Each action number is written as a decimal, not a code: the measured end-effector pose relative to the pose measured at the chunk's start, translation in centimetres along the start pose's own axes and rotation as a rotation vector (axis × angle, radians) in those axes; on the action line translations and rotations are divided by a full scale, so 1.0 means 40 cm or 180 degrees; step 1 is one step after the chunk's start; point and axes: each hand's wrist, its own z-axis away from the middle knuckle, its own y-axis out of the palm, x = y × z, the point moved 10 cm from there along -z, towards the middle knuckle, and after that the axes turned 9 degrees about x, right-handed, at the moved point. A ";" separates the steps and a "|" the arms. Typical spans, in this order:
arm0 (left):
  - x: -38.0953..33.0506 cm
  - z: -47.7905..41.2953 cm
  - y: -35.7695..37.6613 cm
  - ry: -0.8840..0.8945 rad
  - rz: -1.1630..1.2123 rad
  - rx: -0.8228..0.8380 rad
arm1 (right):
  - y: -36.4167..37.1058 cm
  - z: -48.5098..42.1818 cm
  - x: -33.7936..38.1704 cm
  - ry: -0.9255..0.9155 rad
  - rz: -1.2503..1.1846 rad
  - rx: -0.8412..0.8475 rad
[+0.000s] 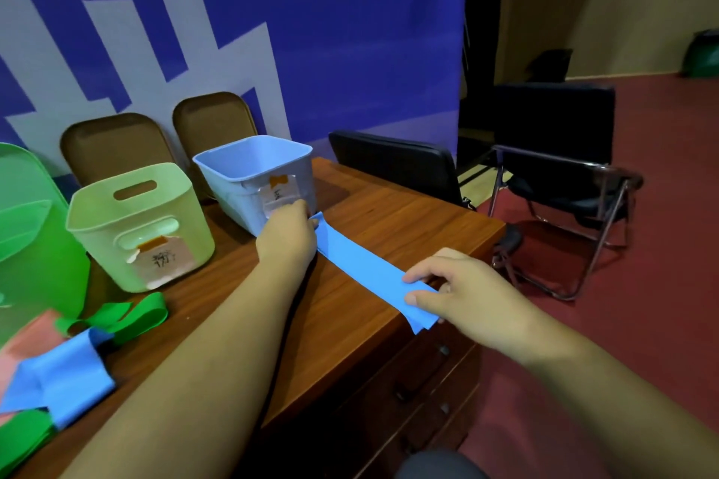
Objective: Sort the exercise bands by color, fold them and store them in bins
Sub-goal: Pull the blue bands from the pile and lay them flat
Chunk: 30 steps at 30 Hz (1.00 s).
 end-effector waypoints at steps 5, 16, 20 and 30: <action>-0.007 0.000 0.003 0.0106 -0.0171 -0.0072 | 0.003 -0.001 0.000 0.0030 -0.0124 0.0051; -0.016 -0.001 0.008 0.0177 -0.0412 -0.0106 | 0.009 -0.008 0.008 0.0029 -0.0116 0.0039; -0.017 -0.005 0.016 0.0127 -0.0480 -0.0040 | 0.013 -0.009 0.008 0.0020 -0.0165 0.0044; -0.024 0.005 0.012 0.0191 -0.0496 -0.0099 | 0.015 0.001 0.016 -0.0135 0.0246 -0.0031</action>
